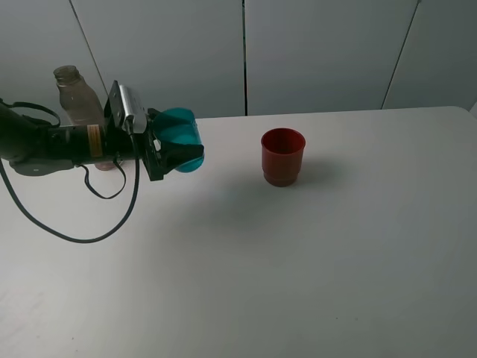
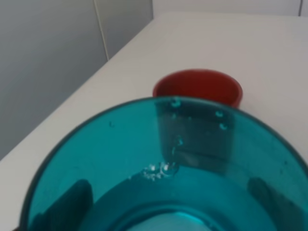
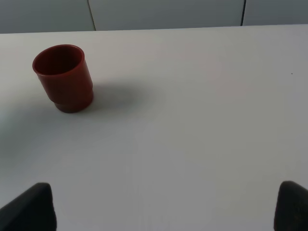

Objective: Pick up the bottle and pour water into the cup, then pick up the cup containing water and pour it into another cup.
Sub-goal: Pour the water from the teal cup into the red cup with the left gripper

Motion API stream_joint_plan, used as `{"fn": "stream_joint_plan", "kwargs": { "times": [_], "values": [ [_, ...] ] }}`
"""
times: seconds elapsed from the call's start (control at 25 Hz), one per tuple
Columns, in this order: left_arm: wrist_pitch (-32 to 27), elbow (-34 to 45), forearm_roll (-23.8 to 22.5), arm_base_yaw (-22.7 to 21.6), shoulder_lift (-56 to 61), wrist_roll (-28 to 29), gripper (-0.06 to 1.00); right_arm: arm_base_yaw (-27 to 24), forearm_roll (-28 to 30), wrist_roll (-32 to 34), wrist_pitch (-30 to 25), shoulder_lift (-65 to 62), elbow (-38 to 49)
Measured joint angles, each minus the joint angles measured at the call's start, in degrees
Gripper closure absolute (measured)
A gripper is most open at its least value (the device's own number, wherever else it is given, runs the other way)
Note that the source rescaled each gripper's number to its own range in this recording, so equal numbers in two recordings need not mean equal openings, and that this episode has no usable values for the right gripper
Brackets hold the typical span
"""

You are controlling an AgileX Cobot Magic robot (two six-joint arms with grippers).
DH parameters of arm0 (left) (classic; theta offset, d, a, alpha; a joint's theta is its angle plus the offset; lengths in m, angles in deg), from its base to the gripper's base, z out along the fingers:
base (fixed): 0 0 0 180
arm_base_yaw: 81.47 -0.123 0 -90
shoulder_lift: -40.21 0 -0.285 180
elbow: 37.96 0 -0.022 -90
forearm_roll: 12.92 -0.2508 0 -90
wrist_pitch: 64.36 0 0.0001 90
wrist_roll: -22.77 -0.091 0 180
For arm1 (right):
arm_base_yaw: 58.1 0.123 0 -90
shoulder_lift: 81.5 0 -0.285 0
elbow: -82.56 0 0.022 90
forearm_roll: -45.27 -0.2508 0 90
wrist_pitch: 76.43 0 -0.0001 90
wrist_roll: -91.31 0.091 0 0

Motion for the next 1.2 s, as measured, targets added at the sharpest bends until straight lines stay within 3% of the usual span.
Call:
{"fn": "stream_joint_plan", "kwargs": {
  "times": [0.36, 0.56, 1.2],
  "values": [
    [-18.98, -11.50, 3.35, 10.16, 0.00, 3.15, 0.83, 0.00, 0.00, 0.00, 0.00, 0.00, 0.00],
    [-28.12, -17.65, 4.64, 13.60, 0.00, 3.39, 0.84, 0.00, 0.00, 0.00, 0.00, 0.00, 0.00],
    [-46.38, -25.82, 3.54, 21.64, -2.11, 1.23, 0.84, 0.00, 0.00, 0.02, 0.00, 0.00, 0.00]
  ]
}}
